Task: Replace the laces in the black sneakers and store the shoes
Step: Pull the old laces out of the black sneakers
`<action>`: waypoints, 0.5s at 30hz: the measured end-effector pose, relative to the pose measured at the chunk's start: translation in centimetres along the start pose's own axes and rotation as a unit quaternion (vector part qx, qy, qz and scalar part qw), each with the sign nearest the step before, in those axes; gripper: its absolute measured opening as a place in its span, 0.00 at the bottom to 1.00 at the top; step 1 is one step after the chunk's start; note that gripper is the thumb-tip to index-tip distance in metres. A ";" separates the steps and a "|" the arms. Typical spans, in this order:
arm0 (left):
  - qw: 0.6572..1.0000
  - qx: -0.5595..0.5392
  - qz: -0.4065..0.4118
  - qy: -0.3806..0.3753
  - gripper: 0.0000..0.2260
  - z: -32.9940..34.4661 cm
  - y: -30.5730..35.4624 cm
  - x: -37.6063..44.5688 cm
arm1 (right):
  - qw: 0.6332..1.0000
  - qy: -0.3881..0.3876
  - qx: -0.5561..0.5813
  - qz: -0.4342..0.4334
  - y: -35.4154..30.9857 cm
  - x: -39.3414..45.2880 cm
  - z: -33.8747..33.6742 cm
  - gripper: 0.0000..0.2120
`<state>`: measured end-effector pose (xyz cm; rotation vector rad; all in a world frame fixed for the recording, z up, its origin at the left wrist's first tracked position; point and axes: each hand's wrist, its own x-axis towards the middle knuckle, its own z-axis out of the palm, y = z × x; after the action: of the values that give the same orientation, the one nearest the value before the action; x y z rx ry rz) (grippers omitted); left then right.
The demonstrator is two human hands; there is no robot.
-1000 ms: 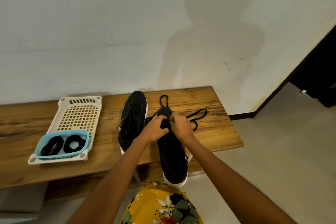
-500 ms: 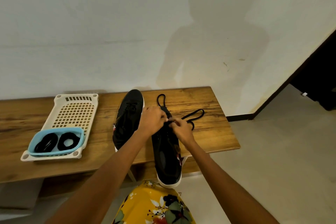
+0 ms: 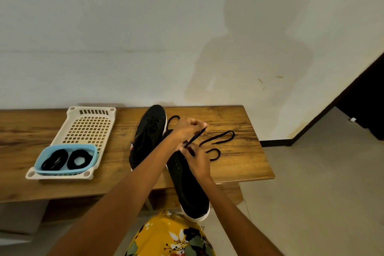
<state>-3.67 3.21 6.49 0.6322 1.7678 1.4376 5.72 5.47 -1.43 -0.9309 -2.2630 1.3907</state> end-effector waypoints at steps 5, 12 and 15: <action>0.969 0.247 -0.013 -0.021 0.16 -2.2 -3.0 0.0 | 0.969 -0.011 -0.230 -0.091 -1.2 2.0 -1.0 0.12; 0.966 0.256 -0.031 -0.005 0.22 -3.0 -5.3 -1.4 | 0.999 0.044 0.003 -0.026 -6.2 4.9 -6.2 0.12; 0.953 0.302 -0.013 -0.019 0.14 -3.2 -5.9 -1.0 | 0.966 0.122 0.229 0.018 -9.2 7.1 -9.7 0.08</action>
<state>-5.12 -0.92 1.27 0.9311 2.1827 0.8404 2.79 13.91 10.85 -0.9240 -1.6525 1.6171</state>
